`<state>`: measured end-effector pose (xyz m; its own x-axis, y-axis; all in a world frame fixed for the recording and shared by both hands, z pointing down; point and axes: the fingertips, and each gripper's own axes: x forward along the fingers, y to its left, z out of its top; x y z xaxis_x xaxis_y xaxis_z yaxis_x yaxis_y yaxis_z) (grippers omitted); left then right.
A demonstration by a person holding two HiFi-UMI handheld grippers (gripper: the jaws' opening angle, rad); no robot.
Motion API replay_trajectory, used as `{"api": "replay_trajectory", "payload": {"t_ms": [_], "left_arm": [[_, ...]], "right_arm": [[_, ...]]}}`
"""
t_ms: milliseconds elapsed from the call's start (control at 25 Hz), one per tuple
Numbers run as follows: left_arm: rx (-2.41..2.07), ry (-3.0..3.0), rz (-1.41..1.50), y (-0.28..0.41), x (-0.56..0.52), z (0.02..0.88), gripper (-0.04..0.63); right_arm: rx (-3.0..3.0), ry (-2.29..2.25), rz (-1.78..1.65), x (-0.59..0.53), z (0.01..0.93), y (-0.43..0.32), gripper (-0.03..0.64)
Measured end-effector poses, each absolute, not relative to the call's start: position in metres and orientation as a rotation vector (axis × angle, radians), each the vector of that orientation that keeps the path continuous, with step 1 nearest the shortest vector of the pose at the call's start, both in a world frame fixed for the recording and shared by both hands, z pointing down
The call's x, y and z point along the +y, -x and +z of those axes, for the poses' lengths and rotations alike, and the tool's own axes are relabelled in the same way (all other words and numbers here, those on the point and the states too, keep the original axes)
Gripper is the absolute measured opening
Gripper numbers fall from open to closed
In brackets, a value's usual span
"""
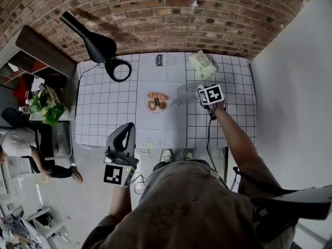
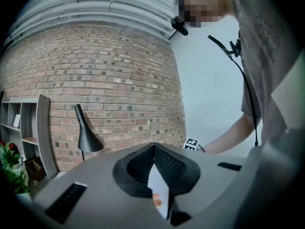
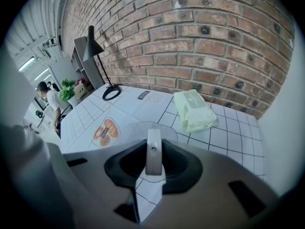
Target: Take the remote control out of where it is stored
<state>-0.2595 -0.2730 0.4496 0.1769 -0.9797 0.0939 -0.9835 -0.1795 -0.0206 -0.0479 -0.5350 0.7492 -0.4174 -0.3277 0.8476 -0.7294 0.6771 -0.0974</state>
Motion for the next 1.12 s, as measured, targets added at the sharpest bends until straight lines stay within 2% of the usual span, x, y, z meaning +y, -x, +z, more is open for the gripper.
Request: {"api": "replay_trajectory", "payload": {"t_ms": [520,920,1120], "left_arm": [[-1.966,-2.426,0.110,0.244,-0.269,0.440,0.005],[-1.908,-2.522,0.081,0.224,-0.273,0.430,0.005],[-1.874,-2.568,0.079,0.215,-0.277,0.425,0.005]], "right_arm": [[-2.139,-0.881,0.533,-0.534,0.692,0.038,0.083],[-2.371,-0.960,0.457,-0.524,0.593,0.032,0.083],[-2.543,-1.006,0.308,-0.509,0.529,0.029,0.083]]}}
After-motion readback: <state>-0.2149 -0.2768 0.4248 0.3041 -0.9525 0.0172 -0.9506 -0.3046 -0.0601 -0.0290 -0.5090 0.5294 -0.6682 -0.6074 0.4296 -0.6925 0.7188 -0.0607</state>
